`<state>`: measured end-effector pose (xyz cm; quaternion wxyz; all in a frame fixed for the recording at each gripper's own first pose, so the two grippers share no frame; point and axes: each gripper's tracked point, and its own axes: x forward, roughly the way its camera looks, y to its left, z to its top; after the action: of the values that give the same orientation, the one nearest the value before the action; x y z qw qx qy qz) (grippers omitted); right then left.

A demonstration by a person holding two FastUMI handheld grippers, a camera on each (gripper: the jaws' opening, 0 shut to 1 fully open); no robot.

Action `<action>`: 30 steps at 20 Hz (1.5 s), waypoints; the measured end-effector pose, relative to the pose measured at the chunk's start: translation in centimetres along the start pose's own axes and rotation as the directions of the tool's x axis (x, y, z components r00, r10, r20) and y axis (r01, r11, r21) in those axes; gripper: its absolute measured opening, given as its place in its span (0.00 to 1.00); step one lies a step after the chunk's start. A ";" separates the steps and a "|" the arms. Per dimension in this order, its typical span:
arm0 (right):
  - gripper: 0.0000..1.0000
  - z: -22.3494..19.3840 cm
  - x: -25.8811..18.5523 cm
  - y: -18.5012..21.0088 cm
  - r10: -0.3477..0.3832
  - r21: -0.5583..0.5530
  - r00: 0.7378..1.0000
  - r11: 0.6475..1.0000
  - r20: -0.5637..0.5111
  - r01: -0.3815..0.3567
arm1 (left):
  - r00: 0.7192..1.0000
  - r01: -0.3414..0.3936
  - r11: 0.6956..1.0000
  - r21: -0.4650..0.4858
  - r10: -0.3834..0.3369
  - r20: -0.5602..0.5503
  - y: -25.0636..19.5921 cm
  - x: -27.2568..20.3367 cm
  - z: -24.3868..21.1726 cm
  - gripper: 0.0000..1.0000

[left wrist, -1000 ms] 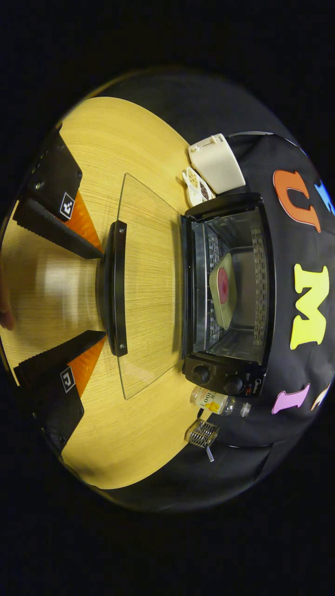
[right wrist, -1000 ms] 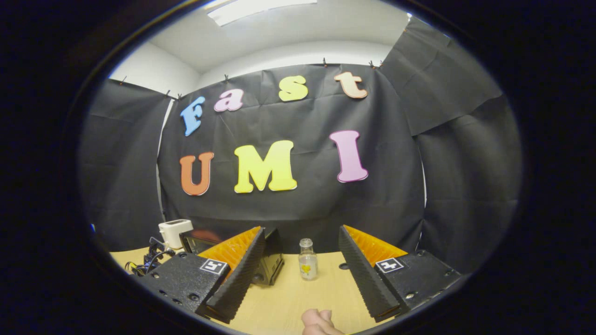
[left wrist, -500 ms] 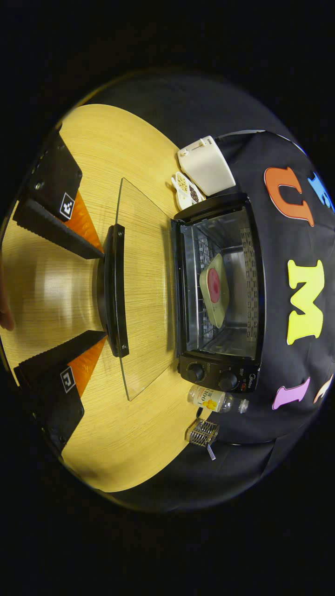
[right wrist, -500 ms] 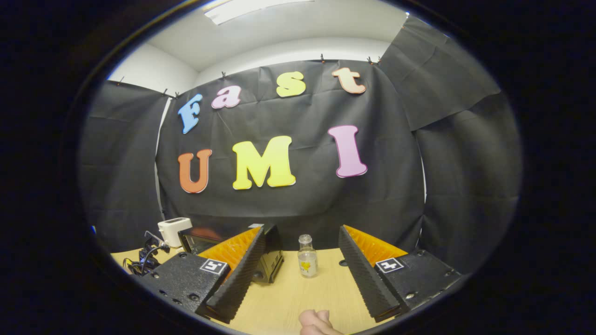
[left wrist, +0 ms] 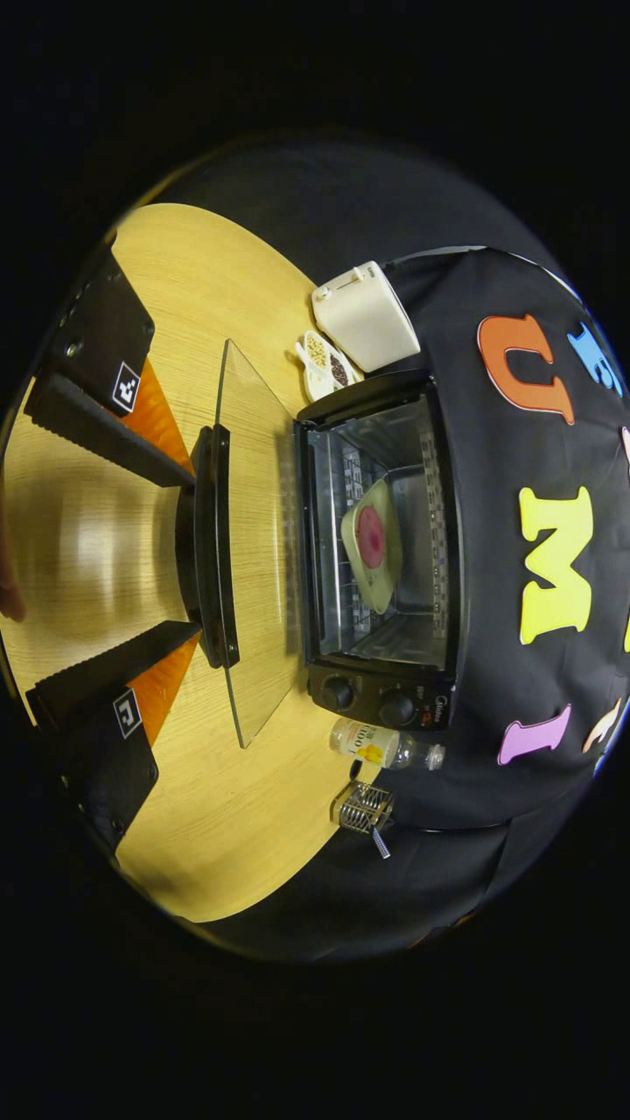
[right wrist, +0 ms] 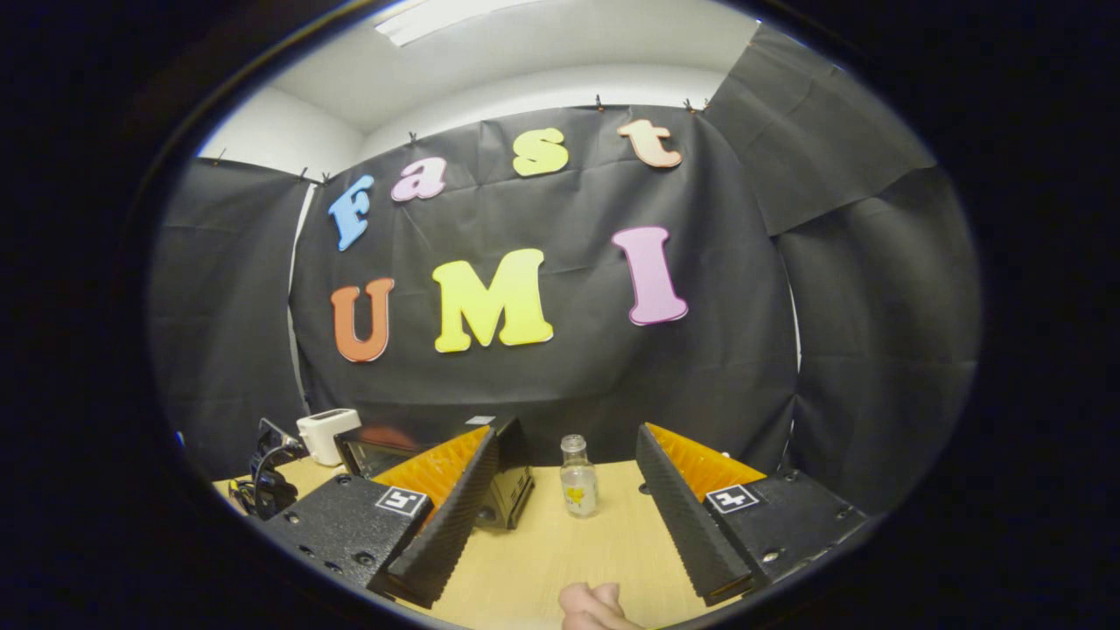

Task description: Open the electric oven with the left hand, put the food in, and close the electric oven.

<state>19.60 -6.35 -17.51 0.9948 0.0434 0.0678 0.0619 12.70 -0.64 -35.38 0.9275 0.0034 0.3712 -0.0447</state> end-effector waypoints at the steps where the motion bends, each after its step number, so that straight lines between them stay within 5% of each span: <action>1: 0.96 -0.1 0.0 -0.1 -0.005 0.000 1.000 1.000 -0.002 0.005 | 1.000 0.000 1.000 -0.001 0.000 0.009 0.0 -0.1 0.3 0.98; 18: 0.96 2.7 -7.1 2.7 -0.059 0.012 0.998 0.998 -0.008 0.059 | 0.950 -0.013 0.999 -0.036 0.024 0.311 2.0 -0.6 11.9 0.98; 24: 0.96 2.8 -12.3 3.3 -0.066 0.029 0.998 0.997 0.005 0.066 | 0.924 -0.028 1.000 -0.008 0.029 0.382 1.3 -6.8 11.3 0.98; 30: 0.96 4.0 -17.4 3.9 -0.091 -0.025 0.995 0.995 0.050 0.093 | 0.871 -0.028 1.000 -0.006 0.027 0.491 -0.2 -17.9 11.2 0.97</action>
<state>2.62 -5.07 -10.99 0.9985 0.0279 0.0447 0.0159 7.51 0.17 -14.94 0.9918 -0.0018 0.1238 -0.0311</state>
